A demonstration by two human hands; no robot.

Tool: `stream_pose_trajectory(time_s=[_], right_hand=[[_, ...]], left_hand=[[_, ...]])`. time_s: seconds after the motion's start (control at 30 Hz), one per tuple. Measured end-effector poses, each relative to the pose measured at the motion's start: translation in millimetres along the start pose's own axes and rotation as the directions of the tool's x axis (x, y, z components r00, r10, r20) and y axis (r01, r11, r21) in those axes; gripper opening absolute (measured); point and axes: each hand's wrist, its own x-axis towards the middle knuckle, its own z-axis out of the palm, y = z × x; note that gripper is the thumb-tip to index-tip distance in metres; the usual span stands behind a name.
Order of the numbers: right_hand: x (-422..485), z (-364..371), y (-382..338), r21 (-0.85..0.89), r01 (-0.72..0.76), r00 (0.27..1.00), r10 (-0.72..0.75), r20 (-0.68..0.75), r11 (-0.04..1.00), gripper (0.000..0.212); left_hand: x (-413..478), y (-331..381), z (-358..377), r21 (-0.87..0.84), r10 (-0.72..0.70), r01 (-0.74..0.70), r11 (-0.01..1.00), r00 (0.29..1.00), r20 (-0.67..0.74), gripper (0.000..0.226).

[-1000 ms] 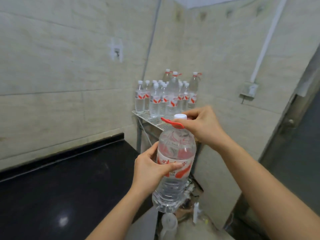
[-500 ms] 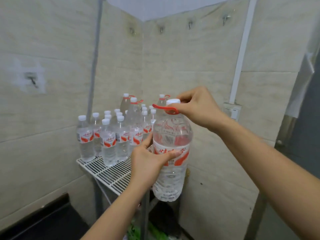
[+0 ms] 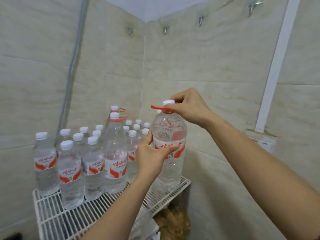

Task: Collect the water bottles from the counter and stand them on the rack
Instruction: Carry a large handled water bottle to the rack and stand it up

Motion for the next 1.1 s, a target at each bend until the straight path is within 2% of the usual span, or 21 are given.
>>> stream_pose_trajectory(time_s=[0.17, 0.57, 0.63, 0.7, 0.8, 0.87, 0.93, 1.0, 1.1], right_hand=[[37.8, 0.6, 79.9, 0.032, -0.027, 0.992, 0.023, 0.122, 0.999, 0.038], [87.0, 2.2, 162.3, 0.127, -0.065, 0.978, 0.038, 0.205, 0.990, 0.015], [88.4, 3.3, 167.7, 0.135, -0.097, 0.978, 0.070, 0.196, 0.986, 0.019], [86.7, 7.1, 171.9, 0.154, -0.127, 0.983, 0.104, 0.151, 0.980, 0.036], [73.7, 10.3, 176.7, 0.193, -0.145, 0.989, 0.145, 0.011, 0.971, 0.050], [57.0, 9.0, 182.7, 0.140, -0.128, 0.989, 0.137, -0.060, 0.982, 0.056], [39.6, 10.4, 192.8, 0.063, -0.086, 0.992, 0.091, -0.089, 0.994, 0.049], [26.8, 14.4, 203.9, 0.001, -0.101, 0.992, 0.101, -0.076, 0.995, 0.028], [13.9, 18.3, 216.1, -0.051, -0.121, 0.992, 0.120, -0.025, 0.991, 0.057]], left_hand=[[29.3, -45.4, 45.9, 0.030, -0.045, 0.047, 0.998, 0.996, -0.073, 0.058], [64.6, -87.8, 98.4, 0.123, -0.061, 0.083, 0.989, 0.984, -0.168, 0.058], [67.2, -91.1, 102.9, 0.169, -0.035, 0.067, 0.983, 0.982, -0.183, 0.063], [70.1, -94.4, 105.3, 0.210, -0.014, 0.051, 0.976, 0.984, -0.177, 0.063], [76.1, -100.7, 105.0, 0.238, -0.024, 0.059, 0.969, 0.988, -0.151, 0.058], [78.2, -107.7, 103.9, 0.244, -0.036, 0.065, 0.968, 0.992, -0.123, 0.058], [77.1, -116.2, 103.5, 0.242, -0.050, 0.068, 0.968, 0.996, -0.081, 0.062], [71.3, -124.9, 103.5, 0.257, -0.055, 0.063, 0.964, 0.998, -0.039, 0.068], [59.6, -136.8, 101.1, 0.288, -0.056, 0.061, 0.956, 0.998, -0.025, 0.079]])
